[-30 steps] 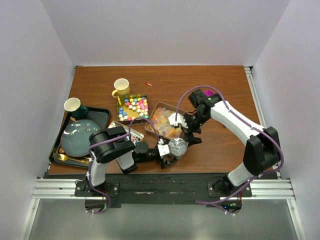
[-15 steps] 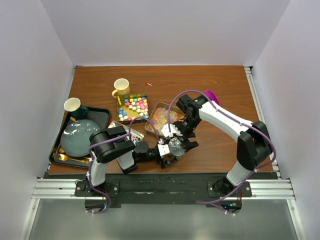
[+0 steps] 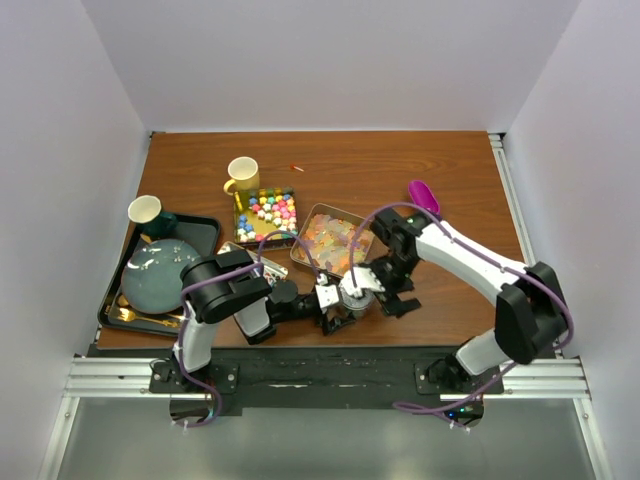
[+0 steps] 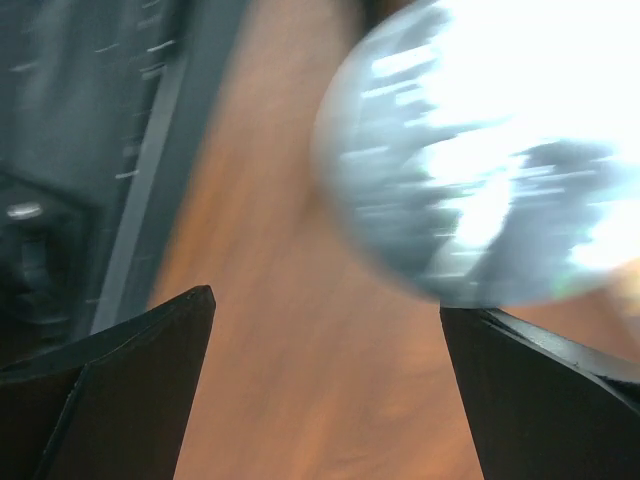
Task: Pack the candies
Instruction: Screw the bottle lid onto the packing bottle.
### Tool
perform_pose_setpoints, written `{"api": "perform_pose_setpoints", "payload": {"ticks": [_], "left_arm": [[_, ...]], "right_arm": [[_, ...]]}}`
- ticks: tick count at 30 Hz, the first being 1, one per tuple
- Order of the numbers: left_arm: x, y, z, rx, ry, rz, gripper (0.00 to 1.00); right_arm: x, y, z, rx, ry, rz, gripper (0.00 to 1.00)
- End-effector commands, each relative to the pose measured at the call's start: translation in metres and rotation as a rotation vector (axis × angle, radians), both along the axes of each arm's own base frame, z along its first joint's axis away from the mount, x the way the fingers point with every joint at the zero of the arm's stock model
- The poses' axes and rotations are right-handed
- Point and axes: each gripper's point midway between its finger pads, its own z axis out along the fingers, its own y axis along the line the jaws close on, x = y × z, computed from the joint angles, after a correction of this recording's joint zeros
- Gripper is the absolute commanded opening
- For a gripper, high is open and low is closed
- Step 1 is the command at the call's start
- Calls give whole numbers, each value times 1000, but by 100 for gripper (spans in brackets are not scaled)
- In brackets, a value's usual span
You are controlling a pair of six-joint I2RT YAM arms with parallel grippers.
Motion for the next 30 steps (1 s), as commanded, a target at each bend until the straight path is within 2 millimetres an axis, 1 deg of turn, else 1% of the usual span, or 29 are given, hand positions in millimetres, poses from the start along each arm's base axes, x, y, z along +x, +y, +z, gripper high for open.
{"api": "perform_pose_setpoints", "payload": {"ticks": [1, 2, 3, 4, 5, 7, 8, 11, 12, 14, 15, 16, 17, 18, 20, 21, 22, 23, 24, 26, 29, 30], "left_arm": [[15, 16, -25, 69, 20, 91, 0], [14, 16, -24, 70, 19, 84, 0], [11, 15, -24, 69, 23, 66, 0], [10, 14, -25, 69, 25, 55, 0], [7, 13, -26, 71, 32, 46, 0], [5, 12, -26, 69, 37, 31, 0], [4, 12, -28, 76, 40, 26, 0], [1, 11, -30, 83, 48, 12, 0], [0, 11, -30, 85, 49, 6, 0], [-1, 11, -31, 88, 52, 0, 0], [-1, 10, -30, 86, 52, -6, 0], [-2, 9, -30, 85, 53, -11, 0], [-2, 9, -31, 90, 55, -15, 0], [-1, 9, -31, 91, 53, -12, 0], [-1, 10, -30, 91, 49, -11, 0], [0, 11, -30, 92, 48, -7, 0], [-1, 11, -29, 89, 48, -8, 0], [-1, 11, -27, 86, 48, -9, 0], [-1, 11, -27, 86, 48, -11, 0], [-1, 11, -27, 85, 47, -11, 0], [0, 11, -27, 84, 46, -8, 0], [-1, 11, -27, 85, 47, -9, 0]], "right_arm": [[-30, -45, 6, -101, 56, -115, 98], [-27, -41, 15, -68, 54, -148, 98], [-26, -42, 21, -64, 69, -202, 98], [-20, -41, 28, -44, 65, -245, 98], [-8, -32, 39, -9, 45, -274, 98], [12, -18, 50, 43, 21, -335, 98], [26, -3, 62, 99, 9, -339, 98], [55, 26, 78, 199, -15, -329, 99], [55, 37, 81, 230, -17, -275, 99], [55, 48, 82, 249, -31, -205, 99], [53, 55, 77, 252, -51, -127, 99], [51, 57, 73, 247, -62, -86, 99], [47, 58, 65, 237, -60, -46, 99], [42, 61, 59, 232, -68, 44, 99], [39, 62, 57, 229, -70, 117, 99], [33, 61, 56, 222, -54, 178, 99], [31, 61, 51, 209, -34, 198, 99], [32, 61, 51, 203, -30, 213, 99], [28, 61, 49, 196, -16, 245, 99], [26, 60, 43, 172, 6, 271, 99], [25, 60, 35, 155, 20, 280, 99], [26, 63, 34, 160, 11, 279, 99]]}}
